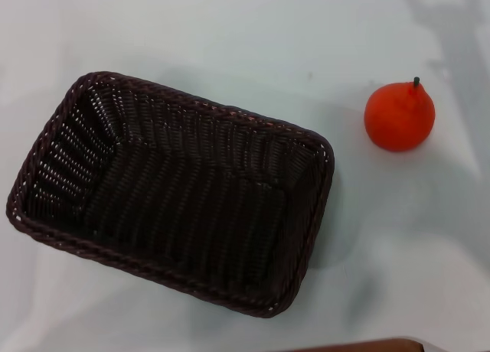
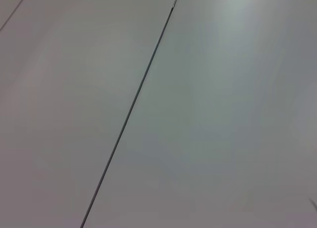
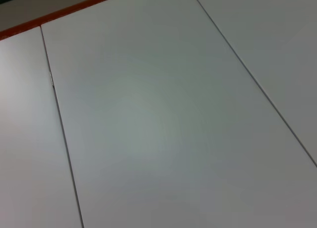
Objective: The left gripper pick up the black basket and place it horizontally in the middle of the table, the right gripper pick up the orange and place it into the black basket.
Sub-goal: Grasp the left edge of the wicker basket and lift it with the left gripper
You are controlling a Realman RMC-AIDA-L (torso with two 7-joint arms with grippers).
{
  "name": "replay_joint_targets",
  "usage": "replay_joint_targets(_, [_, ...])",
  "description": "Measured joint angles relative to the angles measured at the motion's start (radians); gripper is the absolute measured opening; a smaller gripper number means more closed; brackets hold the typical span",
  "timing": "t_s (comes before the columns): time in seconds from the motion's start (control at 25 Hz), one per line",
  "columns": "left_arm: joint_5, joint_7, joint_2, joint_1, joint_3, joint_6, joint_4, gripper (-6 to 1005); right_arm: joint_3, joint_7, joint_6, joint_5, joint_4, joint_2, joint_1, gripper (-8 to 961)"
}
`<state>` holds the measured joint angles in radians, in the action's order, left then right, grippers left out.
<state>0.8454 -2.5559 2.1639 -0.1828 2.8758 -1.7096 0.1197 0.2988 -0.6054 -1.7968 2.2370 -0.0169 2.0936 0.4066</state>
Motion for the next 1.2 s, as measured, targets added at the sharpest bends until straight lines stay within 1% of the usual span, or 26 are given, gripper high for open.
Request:
replay_joint_targets(0.08, [0.0,0.005,0.0,-0.003,0.0,0.0,-0.001,826,-0.005,-0.002,-0.005,0.002,0.0,0.001,-0.001,946])
replay_joint_targets(0.28, [0.003,0.056,-0.001,-0.01,0.0,0.001,0.007,872,-0.008,-0.005,0.001,0.004,0.0,0.0,0.003,945])
replay_joint_targets(0.4, [0.003,0.074,-0.001,-0.01,-0.003,-0.001,0.007,870,-0.012,-0.021,-0.002,0.005,0.004,0.0,0.001,945])
replay_joint_targets(0.48, [0.008,0.133,-0.004,-0.004,-0.037,0.002,0.039,868,-0.014,-0.034,0.007,0.006,0.007,-0.001,0.001,945])
replay_joint_targets(0.56, [0.027,0.221,-0.01,0.018,-0.104,0.021,0.114,867,-0.015,-0.041,0.021,0.006,0.011,-0.003,0.003,945])
replay_joint_targets(0.6, [0.044,0.27,-0.013,0.034,-0.142,0.035,0.163,866,-0.015,-0.041,0.024,0.006,0.015,-0.004,0.004,945])
replay_joint_targets(0.64, [0.076,0.361,-0.023,0.06,-0.197,0.058,0.252,865,-0.015,-0.042,0.026,0.006,0.019,-0.005,0.004,945])
replay_joint_targets(0.68, [0.105,0.433,-0.03,0.074,-0.223,0.071,0.31,865,-0.016,-0.042,0.028,0.006,0.022,-0.005,0.004,945])
replay_joint_targets(0.76, [0.183,0.604,-0.055,0.105,-0.276,0.094,0.46,863,-0.018,-0.044,0.032,0.006,0.027,-0.005,0.005,945])
replay_joint_targets(0.88, [0.353,0.884,-0.107,0.127,-0.301,0.101,0.687,861,-0.021,-0.051,0.048,0.006,0.044,-0.006,0.005,944])
replay_joint_targets(0.96, [0.482,1.053,-0.132,0.128,-0.302,0.098,0.839,861,-0.021,-0.057,0.059,0.006,0.053,-0.007,0.005,944])
replay_joint_targets(1.0, [0.556,1.137,-0.14,0.125,-0.303,0.093,0.922,861,-0.021,-0.06,0.061,0.005,0.058,-0.007,0.005,944])
replay_joint_targets(1.08, [0.708,1.277,-0.15,0.112,-0.303,0.081,1.083,861,-0.021,-0.066,0.064,0.005,0.069,-0.007,0.006,944])
replay_joint_targets(1.12, [0.785,1.339,-0.15,0.104,-0.303,0.07,1.162,861,-0.021,-0.07,0.065,0.006,0.073,-0.007,0.006,944])
replay_joint_targets(1.16, [0.785,1.339,-0.15,0.104,-0.303,0.07,1.162,861,-0.021,-0.074,0.065,0.006,0.075,-0.007,0.006,944])
replay_joint_targets(1.2, [0.919,1.437,-0.149,0.079,-0.304,0.039,1.295,861,-0.021,-0.078,0.065,0.005,0.077,-0.008,0.006,944])
